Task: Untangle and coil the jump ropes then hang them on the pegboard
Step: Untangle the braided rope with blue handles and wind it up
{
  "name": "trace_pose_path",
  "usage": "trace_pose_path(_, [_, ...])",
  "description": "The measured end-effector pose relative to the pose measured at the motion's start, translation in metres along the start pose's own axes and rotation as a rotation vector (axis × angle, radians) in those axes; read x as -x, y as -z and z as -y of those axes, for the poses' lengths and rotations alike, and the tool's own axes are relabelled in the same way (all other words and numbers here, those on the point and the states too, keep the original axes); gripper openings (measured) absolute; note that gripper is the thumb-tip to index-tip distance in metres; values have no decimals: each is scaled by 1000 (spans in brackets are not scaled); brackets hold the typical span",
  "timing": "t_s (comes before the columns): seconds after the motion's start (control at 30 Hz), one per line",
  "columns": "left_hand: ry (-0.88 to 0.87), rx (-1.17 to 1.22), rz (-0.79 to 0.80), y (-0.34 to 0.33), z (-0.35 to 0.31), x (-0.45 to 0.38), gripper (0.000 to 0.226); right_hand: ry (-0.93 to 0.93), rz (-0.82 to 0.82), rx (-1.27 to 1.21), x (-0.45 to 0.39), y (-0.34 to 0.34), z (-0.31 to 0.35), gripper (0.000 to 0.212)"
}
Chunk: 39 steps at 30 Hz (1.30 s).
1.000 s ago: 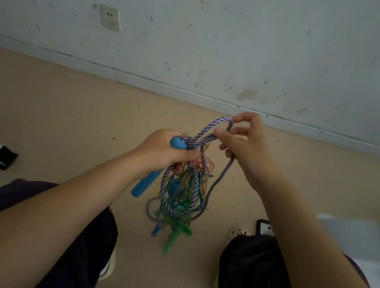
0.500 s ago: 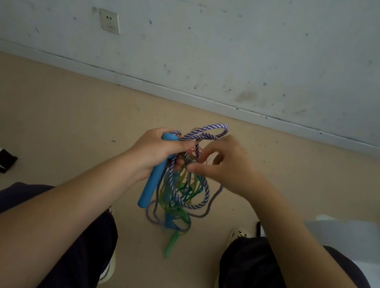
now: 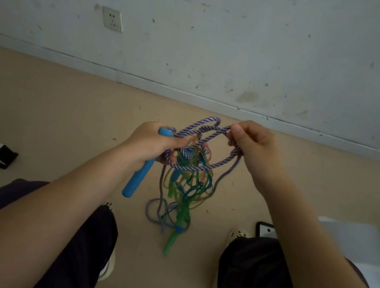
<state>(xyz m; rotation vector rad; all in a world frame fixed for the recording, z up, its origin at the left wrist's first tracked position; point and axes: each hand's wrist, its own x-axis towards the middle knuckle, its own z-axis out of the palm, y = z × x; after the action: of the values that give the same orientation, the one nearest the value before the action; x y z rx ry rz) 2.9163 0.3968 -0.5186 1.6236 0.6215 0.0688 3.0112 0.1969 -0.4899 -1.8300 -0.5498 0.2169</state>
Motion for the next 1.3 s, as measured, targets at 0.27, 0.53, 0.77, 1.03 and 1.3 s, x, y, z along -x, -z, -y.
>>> trace_pose_path(0.27, [43, 114, 159, 3, 0, 2, 12, -144, 54, -377, 0, 12, 13, 29])
trace_pose_path(0.53, [64, 119, 177, 3, 3, 2, 7, -259, 322, 103, 6, 10, 12, 22])
trace_pose_path(0.77, [-7, 91, 193, -5, 0, 7, 11, -109, 381, 505, 7, -6, 7, 18])
trace_pose_path(1.03, [-65, 32, 6, -5, 1, 2, 20, 12, 293, 301, 8, -8, 9, 9])
trace_pose_path(1.3, [-65, -8, 183, -5, 2, 7, 20, 3, 261, 491, 10, -11, 10, 20])
